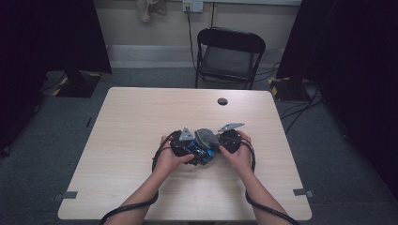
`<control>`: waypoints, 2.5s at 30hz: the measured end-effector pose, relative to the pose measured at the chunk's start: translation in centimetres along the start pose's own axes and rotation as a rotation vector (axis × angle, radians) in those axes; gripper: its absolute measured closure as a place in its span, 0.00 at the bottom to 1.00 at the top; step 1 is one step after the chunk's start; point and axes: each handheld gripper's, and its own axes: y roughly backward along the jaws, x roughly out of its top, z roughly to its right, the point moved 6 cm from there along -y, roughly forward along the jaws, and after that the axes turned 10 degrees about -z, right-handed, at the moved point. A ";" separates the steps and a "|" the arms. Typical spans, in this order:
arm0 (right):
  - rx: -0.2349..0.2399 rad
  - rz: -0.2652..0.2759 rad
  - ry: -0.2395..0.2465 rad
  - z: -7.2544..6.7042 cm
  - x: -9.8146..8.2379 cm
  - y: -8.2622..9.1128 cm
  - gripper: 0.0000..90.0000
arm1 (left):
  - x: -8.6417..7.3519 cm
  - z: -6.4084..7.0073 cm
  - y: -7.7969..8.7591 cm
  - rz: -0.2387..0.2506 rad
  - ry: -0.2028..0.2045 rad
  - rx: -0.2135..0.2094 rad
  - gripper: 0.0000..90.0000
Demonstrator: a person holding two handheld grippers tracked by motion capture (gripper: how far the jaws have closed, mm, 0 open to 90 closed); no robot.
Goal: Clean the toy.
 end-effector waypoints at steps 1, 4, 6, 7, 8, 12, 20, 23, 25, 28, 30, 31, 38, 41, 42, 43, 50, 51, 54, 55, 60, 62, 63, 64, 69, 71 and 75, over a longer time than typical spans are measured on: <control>0.000 -0.004 -0.002 0.1 -0.2 0.3 0.74 | 0.0 0.0 0.0 0.004 0.000 -0.002 0.00; 0.000 -0.011 -0.002 0.3 -0.6 0.7 0.75 | 0.0 0.0 0.0 0.006 -0.001 -0.004 0.00; 0.010 -0.013 -0.005 0.6 -0.9 1.0 0.75 | -0.1 -0.1 0.0 0.010 -0.001 -0.001 0.00; 0.016 -0.018 -0.004 0.7 -1.0 1.2 0.75 | -0.1 0.0 0.0 0.012 -0.001 -0.001 0.00; 0.016 -0.022 -0.001 0.8 -1.1 1.2 0.75 | -0.1 0.0 0.0 0.012 -0.001 -0.001 0.00; 0.024 -0.034 -0.011 1.2 -1.5 1.8 0.75 | 0.0 -0.1 0.0 0.007 -0.002 -0.002 0.00; -0.036 0.017 -0.112 2.9 -1.0 2.6 0.76 | -0.1 0.0 0.0 0.014 -0.001 0.000 0.00; -0.059 0.035 -0.152 3.4 0.0 2.5 0.76 | -0.1 -0.1 0.0 0.012 -0.002 0.000 0.00; -0.077 0.043 -0.167 3.6 0.7 2.2 0.75 | -0.1 0.0 0.0 0.012 -0.001 0.000 0.00; -0.076 0.050 -0.179 3.4 2.0 1.5 0.76 | -0.1 0.0 0.0 0.011 -0.001 0.000 0.00; -0.085 0.056 -0.169 3.0 2.9 0.9 0.75 | -0.1 0.0 0.0 0.011 -0.001 0.000 0.00; -0.080 0.058 -0.165 2.6 3.5 0.5 0.75 | -0.1 0.0 0.0 0.012 -0.002 0.000 0.00; -0.097 0.036 -0.139 1.0 5.6 -2.0 0.75 | -0.1 0.0 0.0 0.014 0.001 0.000 0.00; -0.094 0.023 -0.146 0.8 6.0 -2.9 0.75 | -0.1 0.0 0.0 0.011 0.001 0.001 0.00; -0.100 0.021 -0.143 0.7 6.2 -3.3 0.75 | -0.1 0.0 0.0 0.012 0.002 0.000 0.00; -0.093 0.018 -0.148 0.7 6.2 -3.5 0.75 | -0.1 0.0 0.0 0.015 0.003 -0.002 0.00; -0.035 -0.011 -0.135 0.2 5.5 -4.3 0.75 | -0.1 -0.1 0.0 0.015 0.001 0.000 0.00; -0.024 -0.017 -0.120 0.1 5.4 -4.1 0.75 | -0.1 -0.1 0.0 0.015 0.001 0.000 0.00; -0.004 -0.030 -0.087 -0.2 5.0 -3.8 0.75 | -0.1 -0.1 0.0 0.016 -0.001 -0.002 0.00; 0.001 -0.029 -0.084 -0.2 4.9 -3.7 0.75 | -0.1 -0.1 0.0 0.016 -0.001 -0.002 0.00; 0.032 -0.035 -0.060 -0.2 4.1 -3.1 0.75 | -0.1 -0.1 0.0 0.011 0.001 0.000 0.00; 0.042 -0.042 -0.052 -0.3 3.9 -2.8 0.75 | -0.1 -0.1 0.0 0.012 -0.001 0.000 0.00; 0.039 -0.047 -0.044 -0.2 3.7 -2.7 0.75 | -0.1 -0.1 0.0 0.013 -0.001 0.000 0.00; 0.038 -0.049 -0.036 -0.2 3.6 -2.5 0.75 | -0.1 -0.1 0.0 0.012 -0.001 0.000 0.00; 0.046 -0.057 -0.024 0.2 2.4 -1.6 0.75 | 0.0 -0.1 0.0 0.006 -0.001 -0.001 0.00; 0.052 -0.057 -0.031 0.4 1.9 -1.2 0.75 | -0.1 -0.1 0.0 0.008 -0.001 0.002 0.00; 0.058 -0.061 -0.033 0.8 0.8 -0.4 0.75 | -0.1 -0.1 0.0 0.013 0.001 0.000 0.00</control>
